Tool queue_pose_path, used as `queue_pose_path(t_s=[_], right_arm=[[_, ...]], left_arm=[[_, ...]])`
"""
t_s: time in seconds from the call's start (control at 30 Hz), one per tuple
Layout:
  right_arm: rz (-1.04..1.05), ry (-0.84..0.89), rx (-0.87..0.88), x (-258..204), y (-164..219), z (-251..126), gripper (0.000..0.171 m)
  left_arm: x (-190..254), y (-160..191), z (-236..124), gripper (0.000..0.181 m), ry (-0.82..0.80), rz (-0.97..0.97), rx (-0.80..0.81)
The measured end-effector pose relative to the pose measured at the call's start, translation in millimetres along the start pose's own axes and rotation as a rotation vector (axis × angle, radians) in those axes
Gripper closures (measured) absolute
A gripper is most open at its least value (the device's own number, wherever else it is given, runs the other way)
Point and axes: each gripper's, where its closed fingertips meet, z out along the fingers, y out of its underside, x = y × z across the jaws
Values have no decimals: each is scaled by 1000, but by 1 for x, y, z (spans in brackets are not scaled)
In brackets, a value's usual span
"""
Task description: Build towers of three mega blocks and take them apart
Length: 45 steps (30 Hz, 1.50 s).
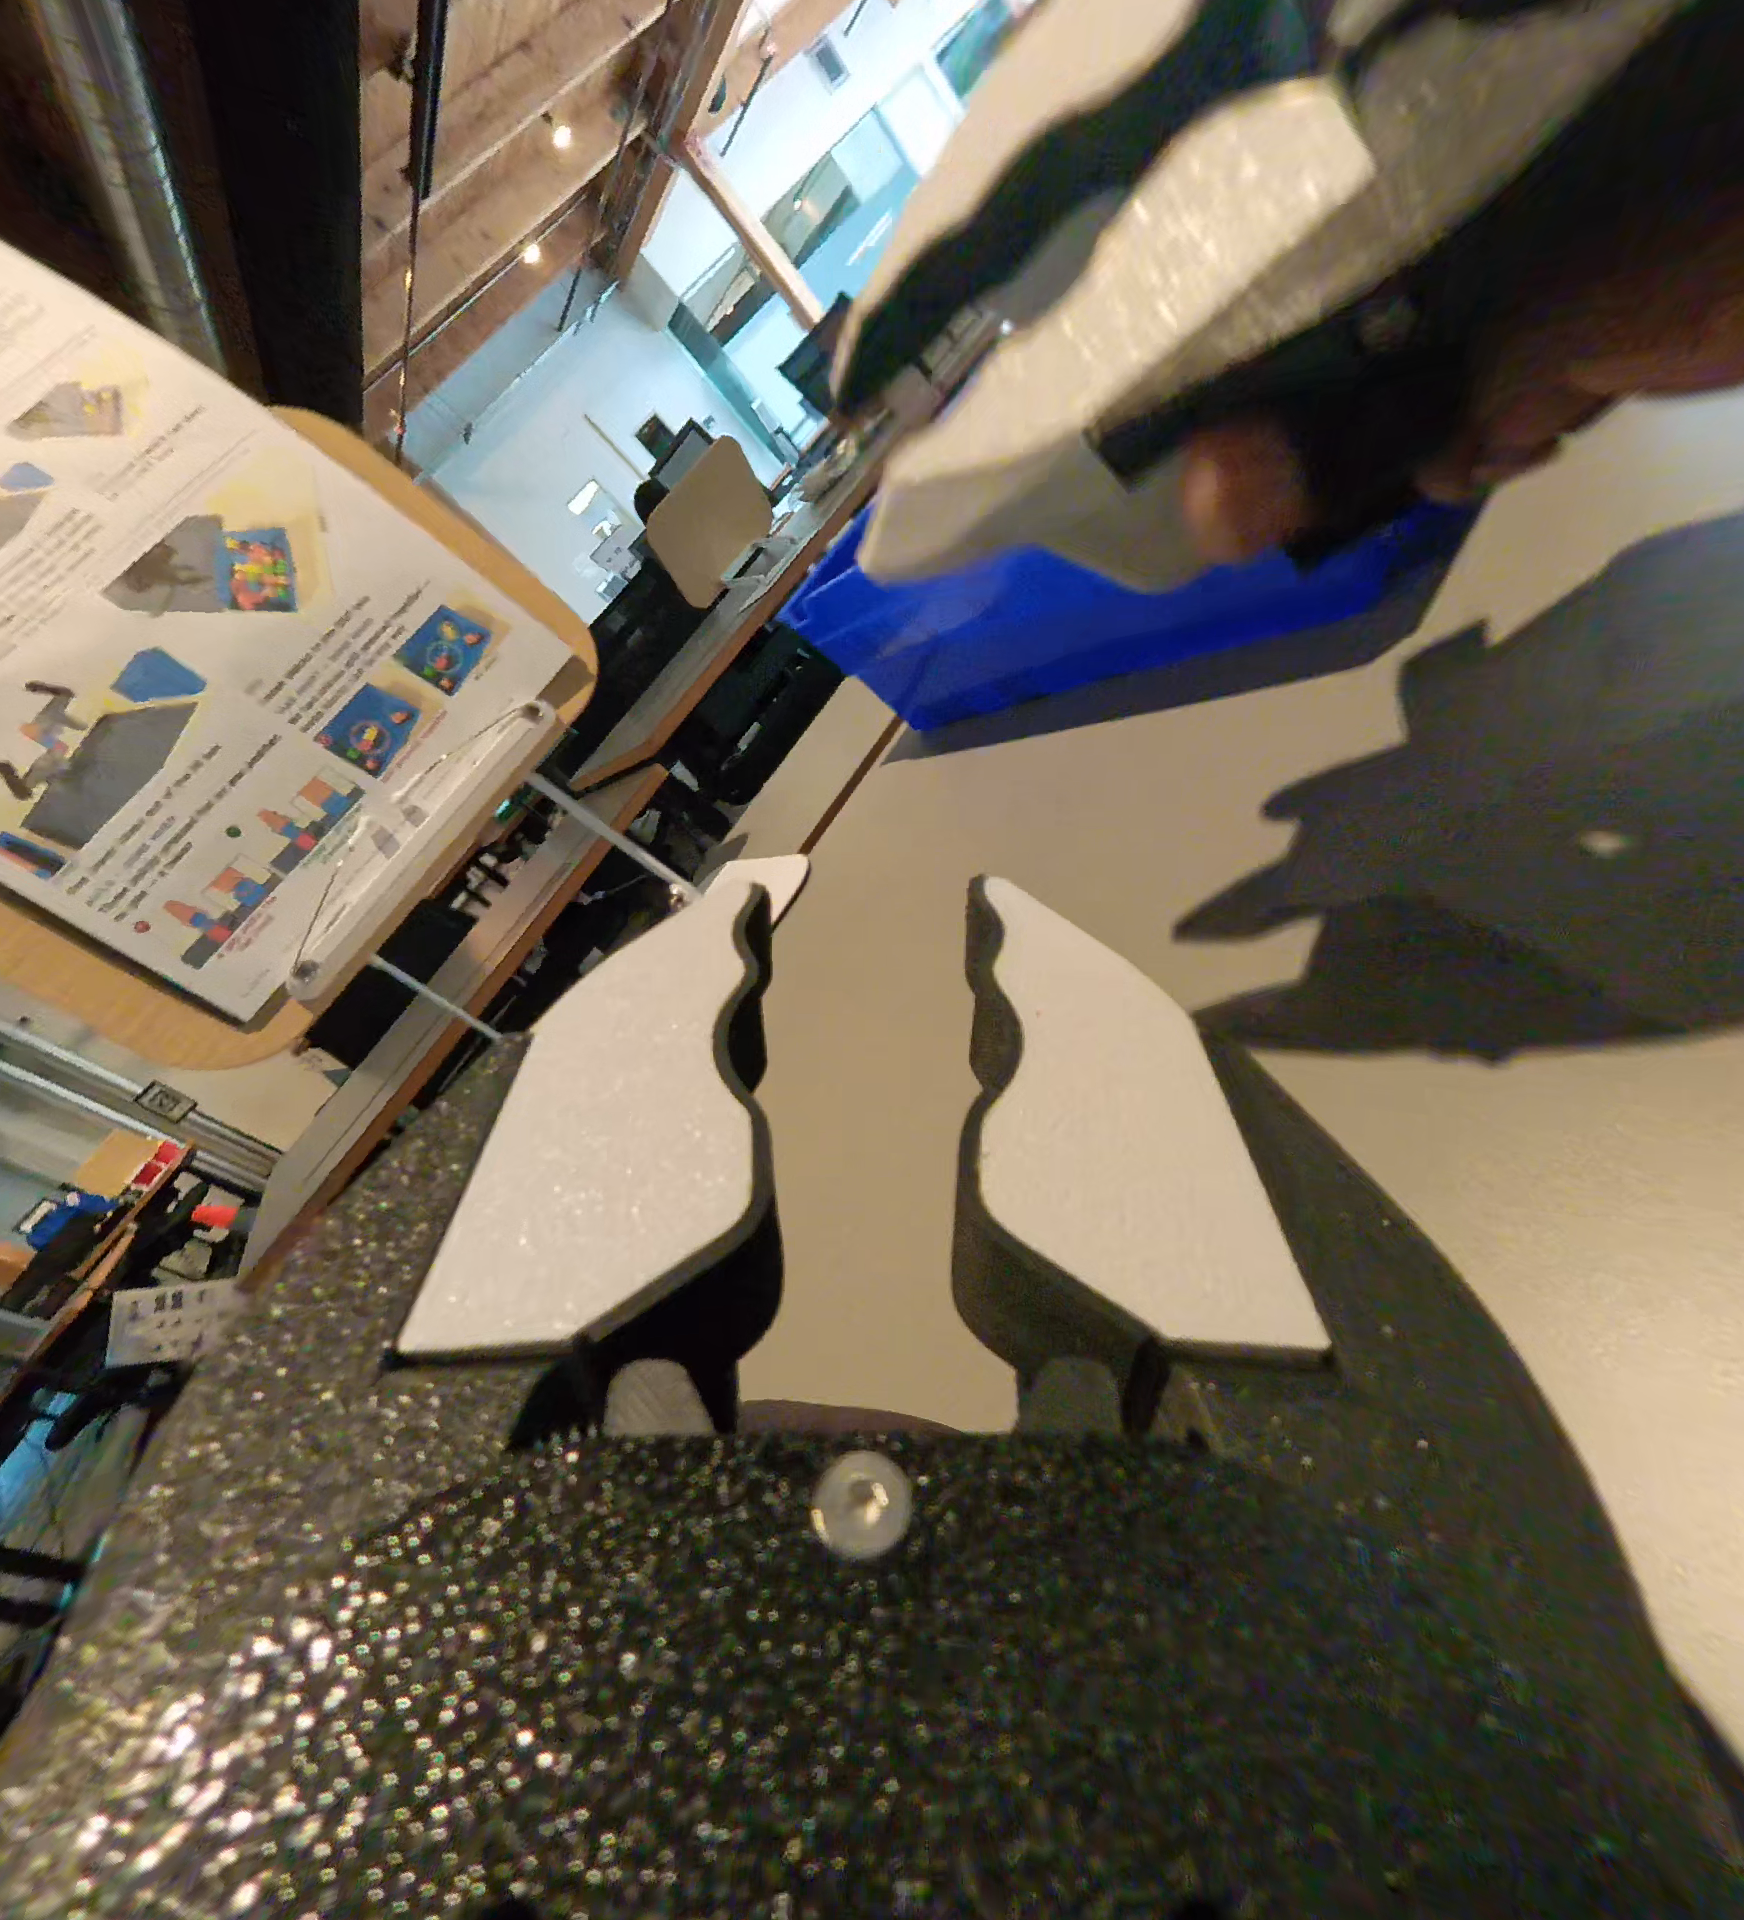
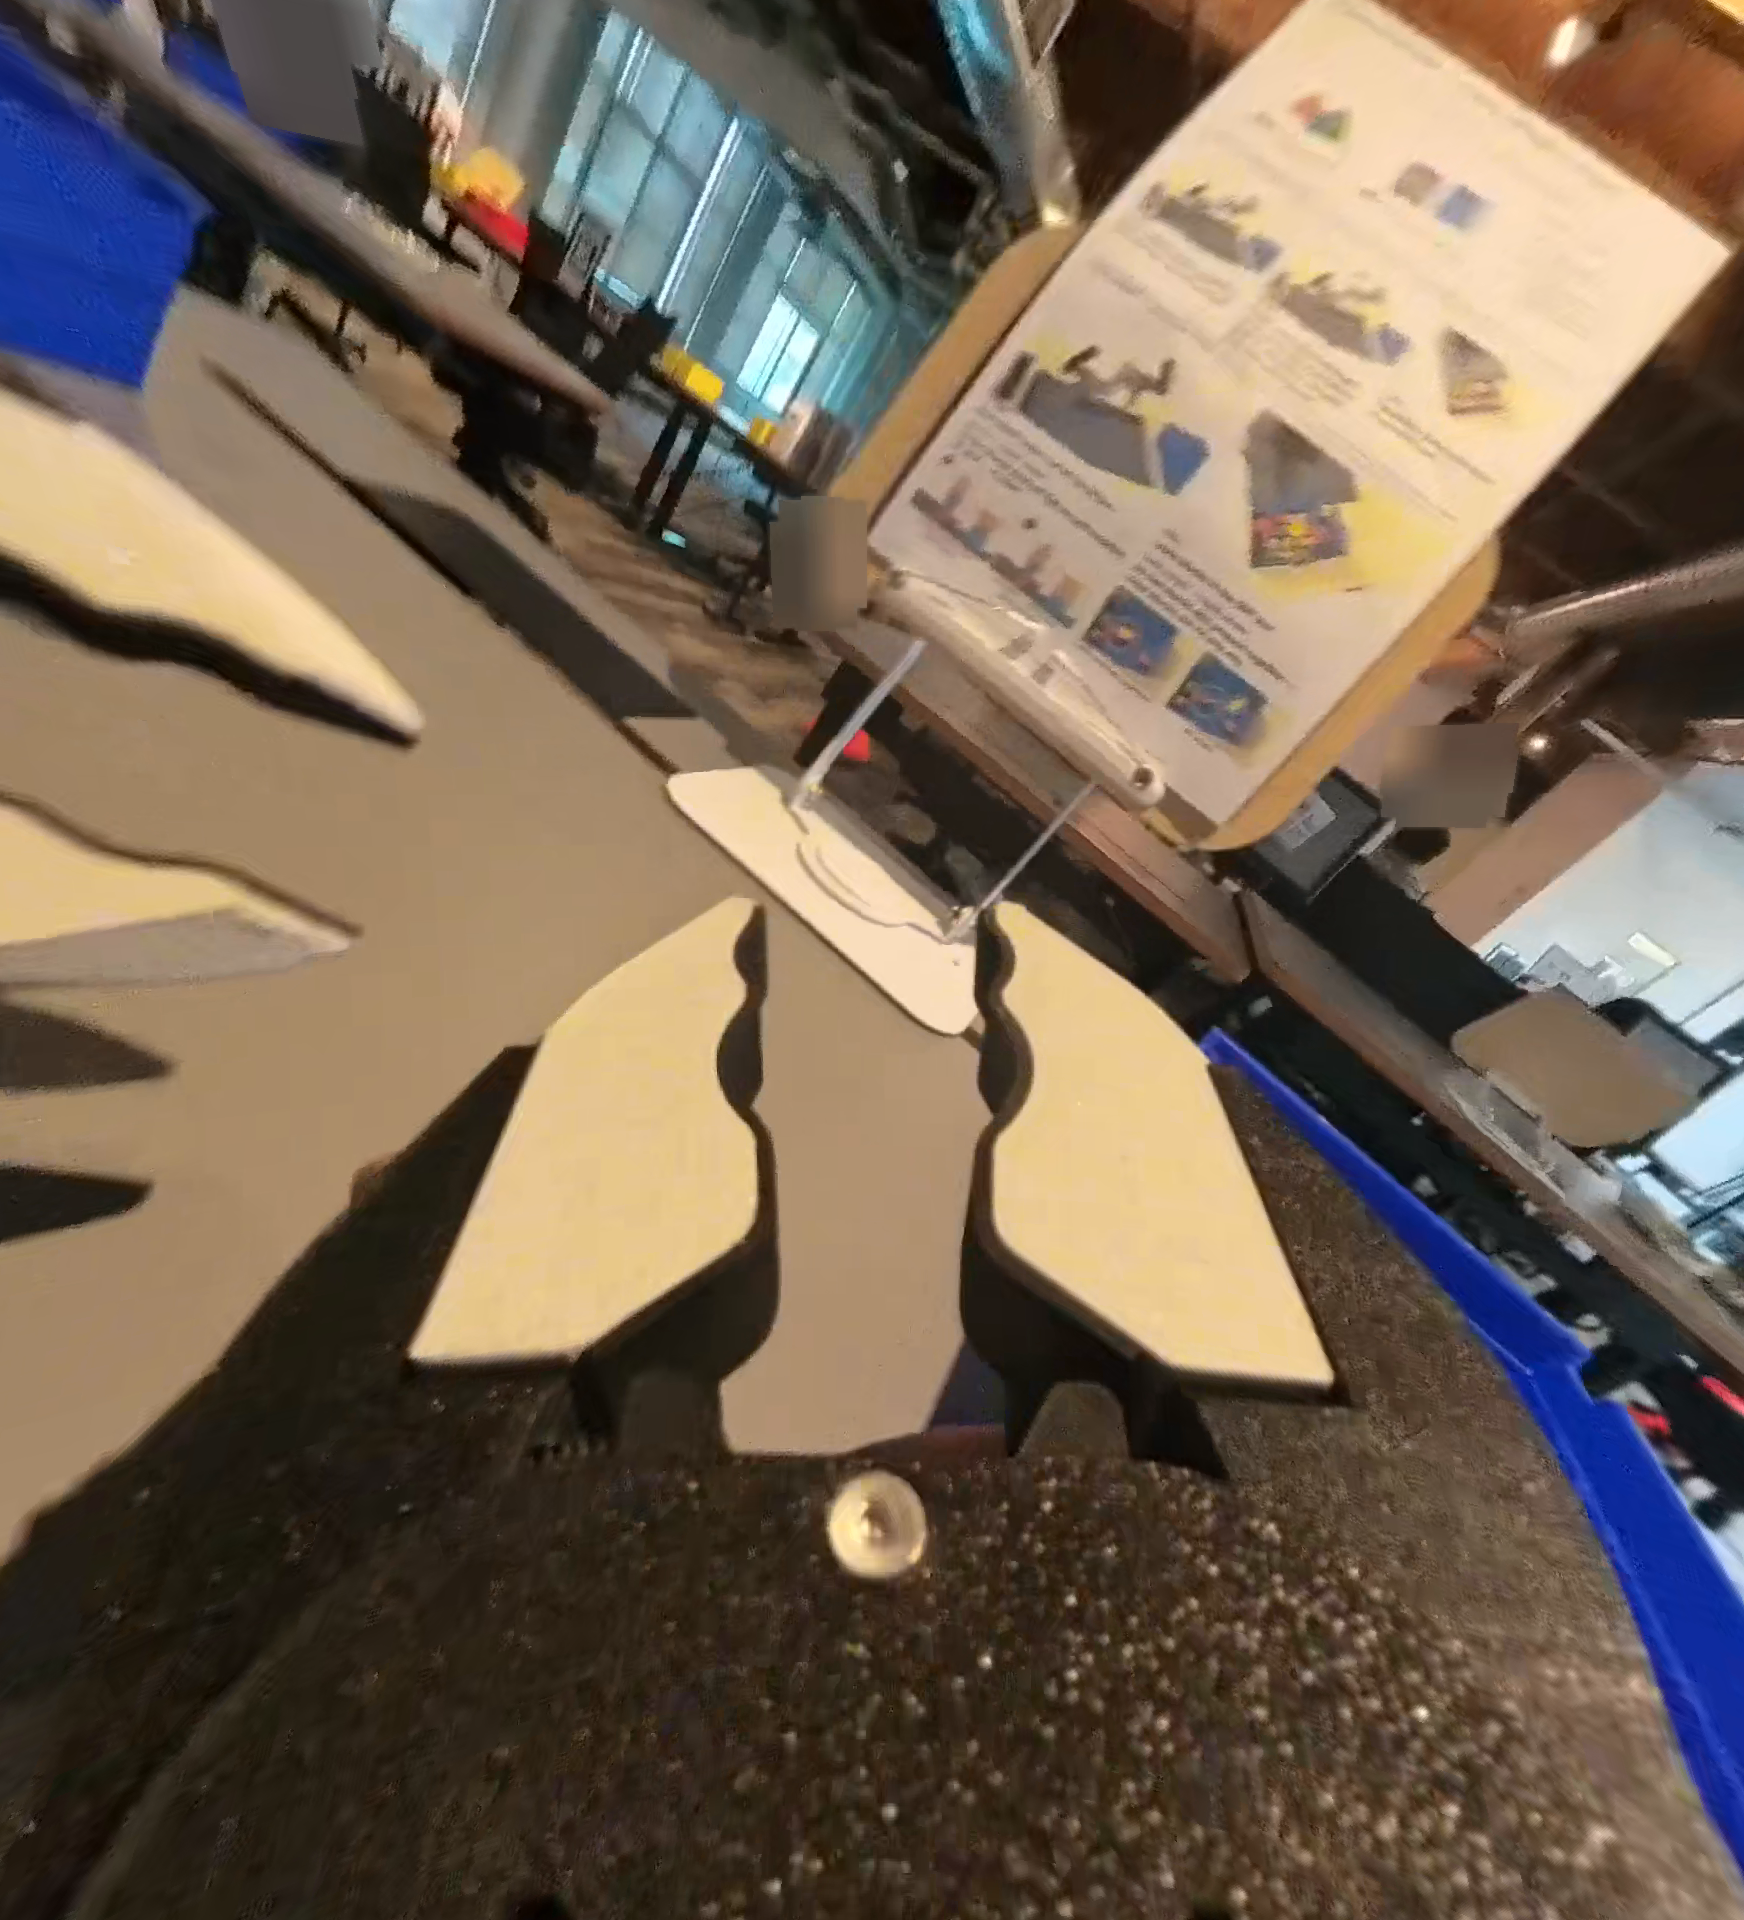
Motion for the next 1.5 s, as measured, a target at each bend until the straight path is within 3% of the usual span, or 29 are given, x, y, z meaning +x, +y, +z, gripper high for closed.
queue_pose_path(t_s=[0.27, 0.37, 0.43, 0.57, 0.63, 0.67, 0.73, 0.83, 0.9, 1.03, 1.07, 1.1, 1.13, 1.17, 1.27, 1.3, 1.37, 1.43, 1.5], right_arm=[[60, -41, -131, -31, 22, 16, 149], [97, -35, -161, -23, 32, 15, 163], [115, -29, -172, -17, 37, 14, 171], [131, -20, -189, -10, 43, 13, 171], [138, -17, -191, -9, 44, 13, 167], [142, -20, -193, -10, 45, 14, 159], [146, -22, -201, -11, 46, 15, 148], [141, -19, -212, -13, 48, 16, 137], [142, -18, -219, -13, 49, 17, 132], [157, -13, -228, -12, 51, 17, 125], [158, -11, -230, -11, 52, 17, 127], [154, -10, -225, -11, 51, 16, 141], [143, -15, -213, -11, 49, 15, 167], [130, -22, -202, -12, 47, 14, 171], [116, -25, -203, -12, 46, 14, 171], [118, -16, -201, -11, 46, 14, 171], [122, -6, -197, -10, 47, 14, 165], [129, -8, -203, -11, 48, 14, 160], [129, -10, -198, -11, 47, 14, 159]], left_arm=[[-39, 24, -3, 151, -116, -220, -70], [-48, 35, -4, 162, -133, -285, -91], [-49, 41, -4, 181, -117, -317, -103], [-53, 48, -4, 181, -132, -364, -115], [-55, 50, -3, 161, -144, -350, -119], [-53, 52, -3, 160, -138, -338, -135], [-46, 52, -1, 181, -92, -313, -139], [-49, 53, -1, 180, -126, -316, -144], [-50, 51, -2, 165, -131, -312, -137], [-52, 55, -1, 153, -142, -321, -151], [-53, 57, -1, 148, -147, -327, -158], [-54, 58, -1, 147, -154, -328, -163], [-54, 57, -2, 160, -148, -323, -157], [-50, 54, -2, 181, -114, -316, -141], [-56, 56, -3, 179, -142, -342, -143], [-59, 57, -3, 164, -160, -344, -141], [-54, 58, -3, 181, -101, -331, -150], [-59, 59, -5, 181, -100, -321, -153], [-83, 64, -11, 173, -218, -320, -146]])
